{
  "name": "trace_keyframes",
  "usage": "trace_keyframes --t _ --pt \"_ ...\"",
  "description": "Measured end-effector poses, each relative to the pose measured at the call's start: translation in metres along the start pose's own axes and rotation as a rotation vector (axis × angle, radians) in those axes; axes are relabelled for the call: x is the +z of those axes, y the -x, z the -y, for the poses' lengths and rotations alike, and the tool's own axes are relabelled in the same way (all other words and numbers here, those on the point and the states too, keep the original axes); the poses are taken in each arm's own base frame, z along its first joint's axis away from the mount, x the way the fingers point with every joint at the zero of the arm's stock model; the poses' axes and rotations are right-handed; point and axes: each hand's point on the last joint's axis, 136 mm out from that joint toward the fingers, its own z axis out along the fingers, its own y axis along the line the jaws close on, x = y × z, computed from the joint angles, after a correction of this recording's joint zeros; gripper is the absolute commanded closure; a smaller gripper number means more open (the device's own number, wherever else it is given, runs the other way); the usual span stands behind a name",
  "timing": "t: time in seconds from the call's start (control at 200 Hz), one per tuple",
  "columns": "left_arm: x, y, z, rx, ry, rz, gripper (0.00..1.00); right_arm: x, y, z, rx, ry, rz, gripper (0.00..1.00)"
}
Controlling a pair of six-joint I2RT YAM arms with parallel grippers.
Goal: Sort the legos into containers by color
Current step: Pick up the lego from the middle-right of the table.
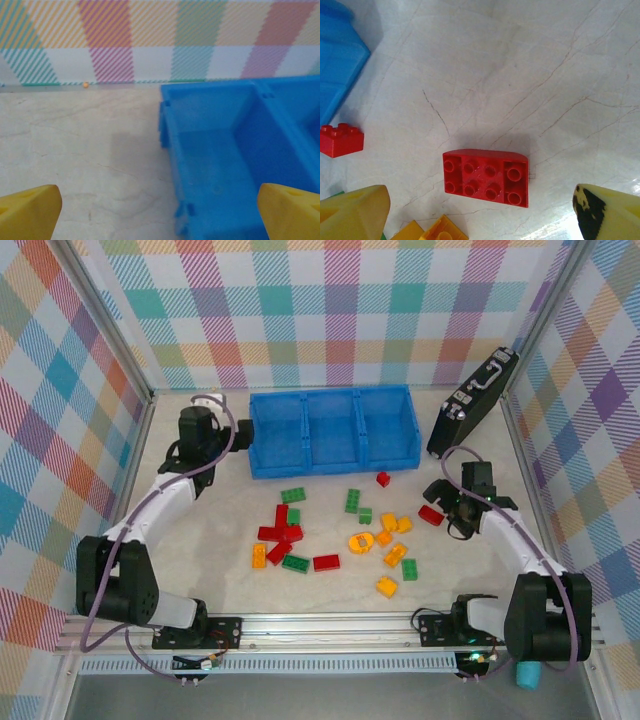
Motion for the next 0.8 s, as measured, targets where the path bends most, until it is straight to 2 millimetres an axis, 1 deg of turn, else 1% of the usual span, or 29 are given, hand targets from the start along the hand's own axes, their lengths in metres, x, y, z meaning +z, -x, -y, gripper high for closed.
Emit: trace_keyframes --t 0.16,0.225,0.305,0.425,0.54,0.64,0.8 --pt "-0.022 0.01 0.037 0.088 -0.062 -0.06 0.0 0.013 -0.008 0.003 0.006 -0.007 -0.048 0.05" --pt "-0.034 0.016 0.049 0.117 -0.084 -0.068 0.0 0.017 -0.011 0.005 0.007 -0.014 -0.06 0.05" --pt "-0.051 0.029 0.057 0.141 -0.102 -0.054 0.0 0.02 -0.012 0.006 0.005 -0.018 -0.07 0.05" --pt "-0.076 0.047 0.058 0.142 -0.113 -0.01 0.0 0.028 -0.013 0.005 -0.01 -0.017 -0.082 0.05" --pt "-0.093 0.059 0.058 0.139 -0.119 0.018 0.0 0.038 -0.017 0.009 -0.02 -0.038 -0.109 0.06" --pt "-0.1 0.062 0.058 0.143 -0.116 0.02 0.0 0.039 -0.017 0.007 -0.031 -0.038 -0.114 0.08" --pt "-0.103 0.056 0.061 0.165 -0.109 -0.007 0.0 0.042 -0.017 0.009 -0.051 -0.069 -0.133 0.14"
